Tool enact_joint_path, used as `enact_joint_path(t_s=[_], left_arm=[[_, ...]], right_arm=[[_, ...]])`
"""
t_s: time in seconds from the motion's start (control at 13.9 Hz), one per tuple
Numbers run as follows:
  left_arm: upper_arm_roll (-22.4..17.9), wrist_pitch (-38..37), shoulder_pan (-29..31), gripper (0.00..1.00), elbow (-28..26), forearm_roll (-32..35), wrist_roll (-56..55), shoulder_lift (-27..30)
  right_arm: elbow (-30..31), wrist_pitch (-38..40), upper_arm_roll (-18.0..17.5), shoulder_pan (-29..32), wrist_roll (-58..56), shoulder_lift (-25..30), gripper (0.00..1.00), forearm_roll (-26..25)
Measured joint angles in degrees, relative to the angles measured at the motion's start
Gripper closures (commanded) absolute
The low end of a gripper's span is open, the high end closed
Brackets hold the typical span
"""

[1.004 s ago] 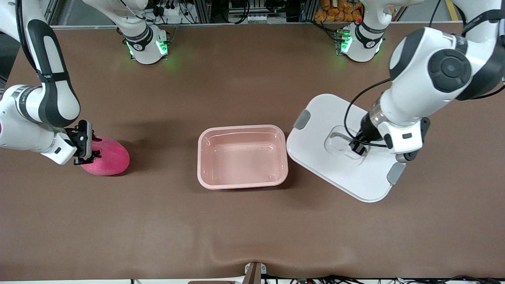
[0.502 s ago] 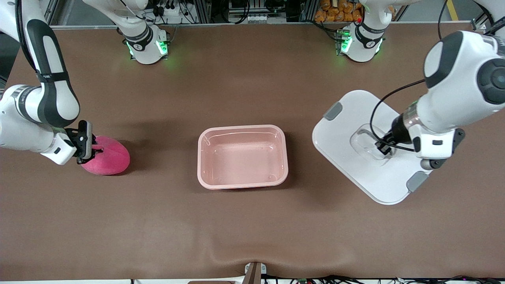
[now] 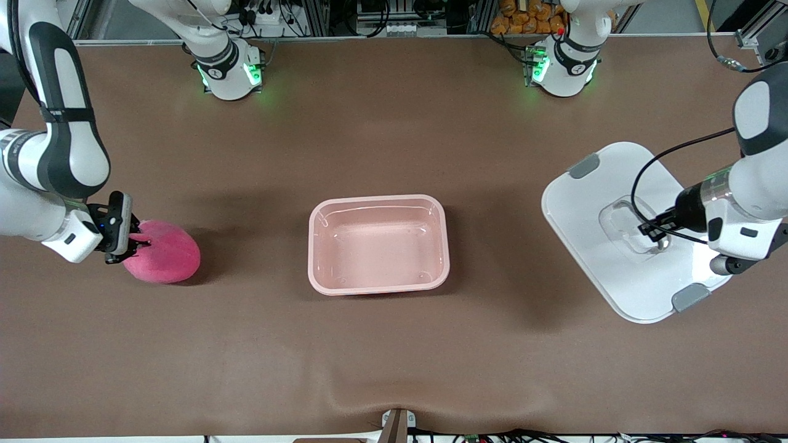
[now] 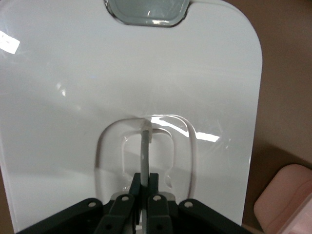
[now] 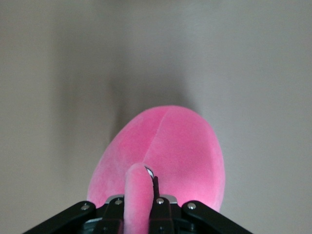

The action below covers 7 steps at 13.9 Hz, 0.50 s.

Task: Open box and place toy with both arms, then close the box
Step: 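Grasp the pink plush toy with the right gripper and lift it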

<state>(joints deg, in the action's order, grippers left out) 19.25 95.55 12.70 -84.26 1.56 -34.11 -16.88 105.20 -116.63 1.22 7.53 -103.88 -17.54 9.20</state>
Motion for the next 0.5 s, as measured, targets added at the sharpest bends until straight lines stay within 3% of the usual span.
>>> enact_joint_path(t_s=[0.5], left_arm=[[0.0,0.0,1.9,1.00,-0.3,0.0,7.0,-0.1]], right_arm=[[-4.5,6.6,-0.3,-1.2,15.8,0.8,1.00,0.2]])
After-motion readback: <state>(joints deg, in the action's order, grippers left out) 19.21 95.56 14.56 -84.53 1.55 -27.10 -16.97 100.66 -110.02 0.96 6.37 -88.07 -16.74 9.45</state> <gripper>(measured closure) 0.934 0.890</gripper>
